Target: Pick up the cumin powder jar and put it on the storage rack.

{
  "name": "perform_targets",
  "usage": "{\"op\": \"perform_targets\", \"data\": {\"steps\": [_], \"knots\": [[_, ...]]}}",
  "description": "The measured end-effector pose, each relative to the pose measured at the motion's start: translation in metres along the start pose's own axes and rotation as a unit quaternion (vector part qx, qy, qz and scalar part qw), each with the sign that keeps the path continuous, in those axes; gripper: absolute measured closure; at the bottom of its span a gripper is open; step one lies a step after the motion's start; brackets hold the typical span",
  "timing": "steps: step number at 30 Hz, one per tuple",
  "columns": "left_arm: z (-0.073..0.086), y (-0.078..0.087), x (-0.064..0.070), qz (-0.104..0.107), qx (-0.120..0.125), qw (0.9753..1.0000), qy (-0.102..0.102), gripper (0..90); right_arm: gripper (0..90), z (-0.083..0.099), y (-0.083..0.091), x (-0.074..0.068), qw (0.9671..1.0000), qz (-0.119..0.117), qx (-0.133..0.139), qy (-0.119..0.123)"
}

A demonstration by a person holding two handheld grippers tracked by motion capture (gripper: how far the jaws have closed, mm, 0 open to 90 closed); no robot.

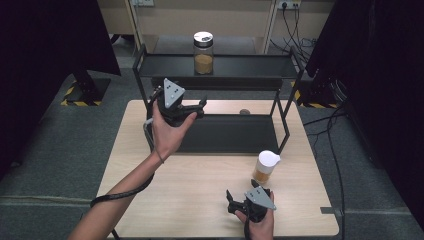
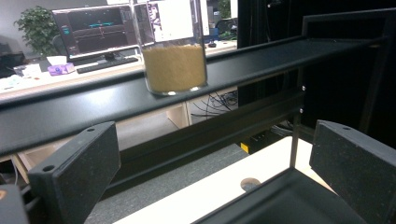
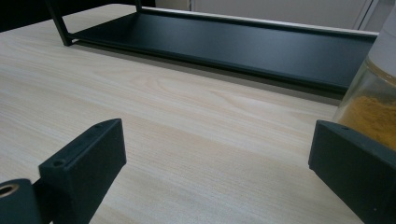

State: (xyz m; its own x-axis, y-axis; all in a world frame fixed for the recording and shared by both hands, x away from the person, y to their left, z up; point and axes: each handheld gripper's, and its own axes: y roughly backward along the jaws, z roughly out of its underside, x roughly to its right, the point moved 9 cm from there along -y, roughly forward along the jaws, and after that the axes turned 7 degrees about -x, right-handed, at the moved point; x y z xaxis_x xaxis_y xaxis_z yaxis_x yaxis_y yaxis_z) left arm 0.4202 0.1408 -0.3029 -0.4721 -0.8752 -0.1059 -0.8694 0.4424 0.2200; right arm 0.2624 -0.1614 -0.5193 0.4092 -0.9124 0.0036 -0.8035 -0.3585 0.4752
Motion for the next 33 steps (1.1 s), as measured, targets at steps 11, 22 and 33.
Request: {"op": "perform_targets", "data": {"steps": [11, 22, 33], "knots": [[0.032, 0.007, 0.012, 0.016, -0.014, 0.9998, -0.005, 0.9, 4.1, 0.0, 0.0, 0.0, 1.0, 0.001, 0.0, 0.002], [0.071, 0.013, 0.018, 0.022, -0.033, 0.9992, -0.002, 0.9, 4.1, 0.0, 0.0, -0.001, 1.0, 0.002, 0.001, 0.003], [0.125, 0.023, 0.026, 0.035, -0.067, 0.9971, 0.008, 0.6, 4.1, 0.0, 0.0, -0.001, 1.0, 0.003, 0.0, 0.005]]}}
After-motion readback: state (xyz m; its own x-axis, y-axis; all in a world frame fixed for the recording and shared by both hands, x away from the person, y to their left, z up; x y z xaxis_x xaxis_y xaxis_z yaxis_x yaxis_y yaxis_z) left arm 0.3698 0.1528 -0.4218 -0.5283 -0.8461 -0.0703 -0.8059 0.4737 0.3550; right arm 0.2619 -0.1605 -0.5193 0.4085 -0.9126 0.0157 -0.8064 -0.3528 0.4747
